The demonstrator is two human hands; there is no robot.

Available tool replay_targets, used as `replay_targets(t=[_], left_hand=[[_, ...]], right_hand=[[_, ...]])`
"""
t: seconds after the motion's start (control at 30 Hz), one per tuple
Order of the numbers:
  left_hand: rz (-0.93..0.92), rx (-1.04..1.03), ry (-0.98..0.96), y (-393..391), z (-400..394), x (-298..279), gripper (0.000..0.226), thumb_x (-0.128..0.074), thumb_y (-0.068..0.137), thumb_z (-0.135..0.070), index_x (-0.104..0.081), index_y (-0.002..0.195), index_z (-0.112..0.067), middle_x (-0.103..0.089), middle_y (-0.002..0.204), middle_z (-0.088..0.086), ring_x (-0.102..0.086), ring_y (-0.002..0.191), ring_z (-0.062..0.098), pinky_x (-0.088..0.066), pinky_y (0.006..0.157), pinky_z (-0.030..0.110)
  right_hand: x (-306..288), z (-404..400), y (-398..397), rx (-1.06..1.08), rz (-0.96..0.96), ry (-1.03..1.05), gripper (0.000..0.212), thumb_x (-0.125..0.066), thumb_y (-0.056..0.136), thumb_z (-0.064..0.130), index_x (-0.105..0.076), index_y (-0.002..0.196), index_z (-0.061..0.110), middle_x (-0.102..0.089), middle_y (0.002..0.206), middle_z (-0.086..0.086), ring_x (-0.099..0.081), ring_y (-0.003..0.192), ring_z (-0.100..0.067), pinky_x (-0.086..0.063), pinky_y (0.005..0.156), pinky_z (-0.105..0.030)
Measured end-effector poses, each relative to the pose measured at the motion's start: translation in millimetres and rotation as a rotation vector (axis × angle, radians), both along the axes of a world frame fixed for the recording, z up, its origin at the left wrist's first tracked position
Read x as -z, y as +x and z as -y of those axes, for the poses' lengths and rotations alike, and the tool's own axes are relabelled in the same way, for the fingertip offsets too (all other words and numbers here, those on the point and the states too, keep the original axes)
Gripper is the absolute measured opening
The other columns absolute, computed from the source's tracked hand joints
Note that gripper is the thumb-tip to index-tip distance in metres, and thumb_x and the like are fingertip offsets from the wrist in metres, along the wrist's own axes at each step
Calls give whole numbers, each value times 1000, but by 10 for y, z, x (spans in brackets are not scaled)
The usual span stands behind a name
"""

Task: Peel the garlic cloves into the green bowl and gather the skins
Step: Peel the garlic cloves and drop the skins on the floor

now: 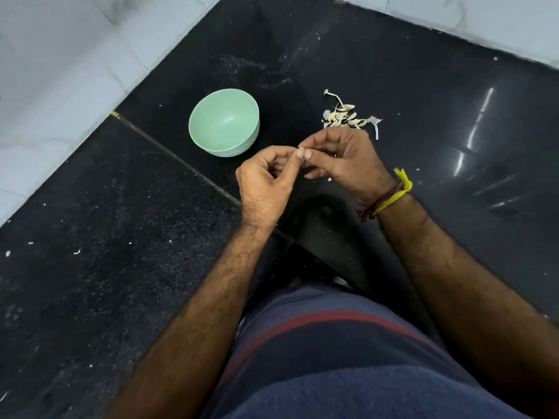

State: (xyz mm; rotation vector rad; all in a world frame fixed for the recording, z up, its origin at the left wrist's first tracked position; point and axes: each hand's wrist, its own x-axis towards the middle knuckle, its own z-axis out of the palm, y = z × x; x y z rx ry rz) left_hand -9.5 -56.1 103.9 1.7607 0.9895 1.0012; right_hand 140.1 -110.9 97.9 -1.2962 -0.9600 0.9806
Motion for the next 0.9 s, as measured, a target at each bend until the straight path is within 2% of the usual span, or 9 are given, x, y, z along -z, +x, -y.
replay_targets(t=[0.07, 0.17, 0.3, 0.4, 0.5, 0.6, 0.67, 0.8, 0.9], left_hand=[[18, -13, -21, 2, 2, 6, 13, -76, 90, -22, -76, 94, -10, -75, 73, 2, -71, 64, 28, -61, 64, 50], [34, -10, -53, -12, -8, -9, 10, -75, 91, -17, -75, 96, -9, -75, 72, 3, -72, 63, 25, -63, 66, 47], [8, -2, -77, -54, -65, 6, 10, -75, 91, -15, -76, 96, -7, -75, 74, 5, -72, 65, 24, -63, 69, 45], [-47, 27, -57, -83, -116, 44, 9, -75, 90, -16, -78, 95, -10, -75, 78, 0, -71, 70, 19, -62, 72, 46], [-84, 39, -26, -93, -124, 56, 5, -73, 89, -16, -78, 92, -15, -74, 76, -7, -69, 69, 13, -62, 71, 38], [-111, 40, 7, -90, -114, 55, 6, -72, 90, -16, -77, 91, -17, -71, 72, -10, -69, 67, 13, -57, 66, 26], [-122, 42, 12, -89, -105, 57, 7, -71, 89, -15, -78, 90, -15, -69, 69, -11, -68, 66, 13, -55, 64, 23], [-108, 44, 30, -92, -62, 63, 8, -70, 88, -12, -78, 90, -12, -71, 70, -1, -69, 65, 21, -58, 64, 29], [-97, 35, 51, -78, 5, 59, 8, -70, 87, -7, -78, 88, -11, -71, 70, 2, -61, 62, 8, -54, 61, 22]], right_hand=[[-23, -12, -14, 13, 75, -11, 10, -68, 91, 4, -69, 100, 2, -74, 90, -15, -72, 80, -23, -62, 65, -36], [-44, -12, -39, 18, 136, -12, 13, -66, 92, 4, -69, 104, 0, -73, 90, -14, -73, 78, -23, -62, 66, -36], [-26, 5, -54, 7, 113, 4, 15, -63, 94, 2, -69, 107, -3, -73, 91, -17, -73, 79, -26, -61, 70, -36], [-7, 15, -75, 17, 86, 12, 16, -63, 92, -2, -68, 107, -4, -72, 91, -19, -72, 76, -23, -60, 71, -32], [-1, 22, -65, 16, 88, 15, 15, -65, 91, -3, -68, 105, -5, -72, 89, -20, -71, 73, -21, -59, 69, -30], [-11, 30, -51, -6, 138, 28, 13, -65, 91, -3, -69, 103, -5, -72, 87, -22, -68, 71, -21, -59, 67, -27], [-21, 40, -46, -19, 163, 32, 13, -64, 91, -4, -69, 103, -5, -71, 87, -23, -67, 69, -19, -59, 66, -27], [-39, 48, -21, -54, 192, 17, 13, -63, 92, -4, -70, 102, -6, -72, 87, -21, -66, 68, -19, -59, 64, -28], [-38, 43, 5, -92, 187, 14, 13, -63, 92, -4, -70, 102, -7, -71, 82, -15, -64, 67, -18, -58, 63, -28]])
